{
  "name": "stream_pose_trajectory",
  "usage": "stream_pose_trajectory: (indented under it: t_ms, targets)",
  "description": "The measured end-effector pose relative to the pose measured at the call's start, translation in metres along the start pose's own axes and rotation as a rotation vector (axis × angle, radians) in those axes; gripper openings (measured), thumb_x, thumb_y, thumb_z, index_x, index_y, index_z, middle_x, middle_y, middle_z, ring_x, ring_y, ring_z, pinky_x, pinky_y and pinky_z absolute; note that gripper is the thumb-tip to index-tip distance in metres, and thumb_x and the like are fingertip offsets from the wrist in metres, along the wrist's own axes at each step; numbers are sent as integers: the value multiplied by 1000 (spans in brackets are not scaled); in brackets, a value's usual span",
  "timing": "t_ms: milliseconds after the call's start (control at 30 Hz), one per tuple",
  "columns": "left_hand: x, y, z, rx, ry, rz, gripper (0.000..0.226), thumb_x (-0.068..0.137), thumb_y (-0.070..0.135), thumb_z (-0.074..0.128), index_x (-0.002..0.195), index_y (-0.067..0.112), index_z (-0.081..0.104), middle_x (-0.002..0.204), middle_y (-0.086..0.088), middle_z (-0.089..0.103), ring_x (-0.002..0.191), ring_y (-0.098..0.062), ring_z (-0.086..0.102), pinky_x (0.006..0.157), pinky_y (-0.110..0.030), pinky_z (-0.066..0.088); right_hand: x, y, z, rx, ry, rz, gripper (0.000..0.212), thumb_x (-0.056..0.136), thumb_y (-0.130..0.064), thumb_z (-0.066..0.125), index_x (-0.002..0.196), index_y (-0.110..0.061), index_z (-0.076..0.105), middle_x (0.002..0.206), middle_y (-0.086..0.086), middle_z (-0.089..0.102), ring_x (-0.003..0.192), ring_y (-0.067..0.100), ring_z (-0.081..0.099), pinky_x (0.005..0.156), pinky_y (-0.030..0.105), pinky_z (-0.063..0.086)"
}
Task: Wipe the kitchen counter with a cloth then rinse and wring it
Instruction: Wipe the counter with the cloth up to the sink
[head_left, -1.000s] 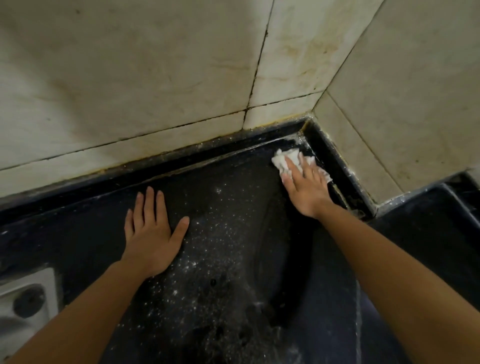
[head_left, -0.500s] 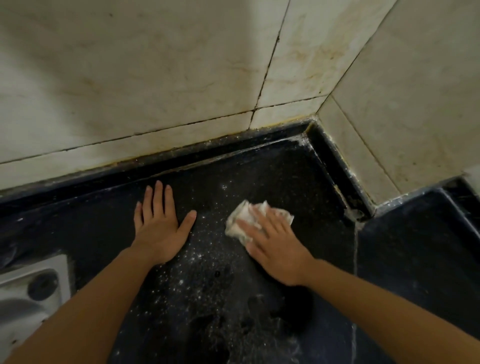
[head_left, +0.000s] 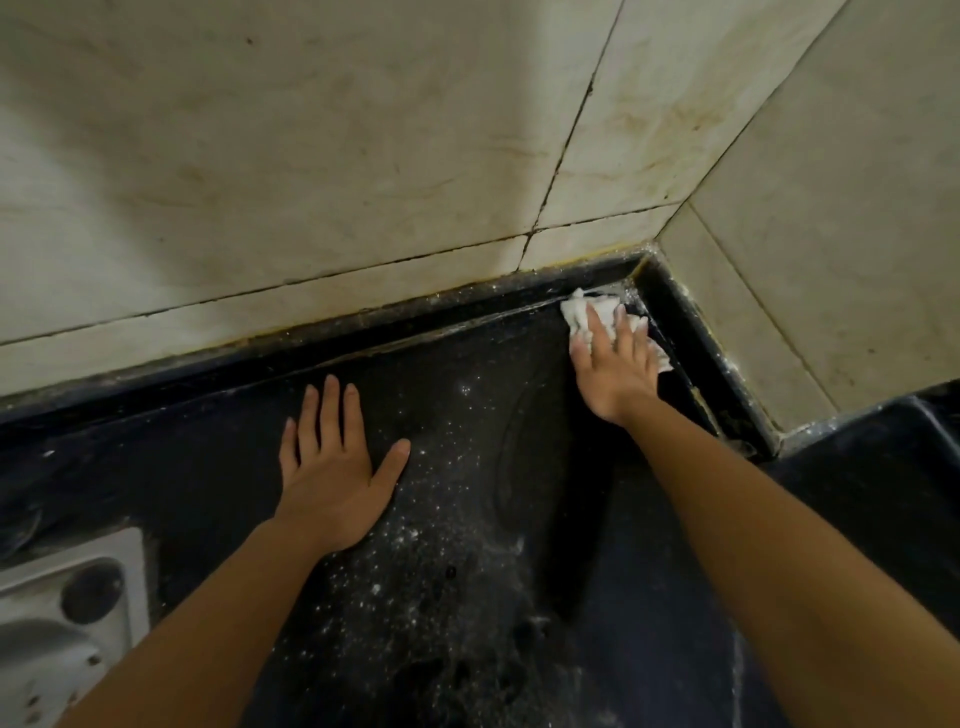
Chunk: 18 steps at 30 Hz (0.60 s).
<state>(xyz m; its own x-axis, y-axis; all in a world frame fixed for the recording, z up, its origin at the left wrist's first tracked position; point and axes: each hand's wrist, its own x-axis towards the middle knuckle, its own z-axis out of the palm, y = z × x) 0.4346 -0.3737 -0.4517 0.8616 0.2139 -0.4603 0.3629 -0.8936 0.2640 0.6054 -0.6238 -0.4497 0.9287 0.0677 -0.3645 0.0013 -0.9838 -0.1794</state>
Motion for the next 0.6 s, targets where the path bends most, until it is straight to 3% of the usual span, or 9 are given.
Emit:
stream_pose_trajectory:
  t_ms: [100, 267, 433, 600]
  targets:
    - [-1, 0, -1, -10, -3, -5, 88, 81, 69, 2, 146, 17, -25, 150, 0, -37, 136, -17, -35, 111, -39, -19, 0, -23, 4, 13, -21, 16, 56, 102, -47, 12, 151, -34, -12, 158, 6, -22, 144, 31, -23, 115, 45, -13]
    - [0, 0, -2, -3, -13, -8, 81, 89, 65, 8, 146, 16, -25, 150, -1, -37, 137, -19, -34, 111, -39, -18, -59, -31, 26, -119, -74, -338, 56, 101, -45, 14, 151, -34, -10, 159, 6, -20, 144, 31, -21, 114, 41, -15]
    - [0, 0, -3, -5, -32, -5, 75, 95, 57, 11, 146, 15, -24, 150, -2, -37, 137, -19, -34, 112, -40, -18, -140, -7, 46, -241, -204, -734, 55, 93, -55, -1, 144, -43, -17, 156, -2, -26, 140, 24, -33, 111, 34, -23]
    - [-1, -1, -2, -12, -40, 2, 72, 96, 54, 10, 145, 15, -26, 149, -2, -39, 133, -16, -38, 110, -38, -20, -138, 11, 41, -324, -291, -832, 52, 98, -54, 9, 141, -49, -20, 152, -13, -31, 137, 15, -38, 109, 29, -27]
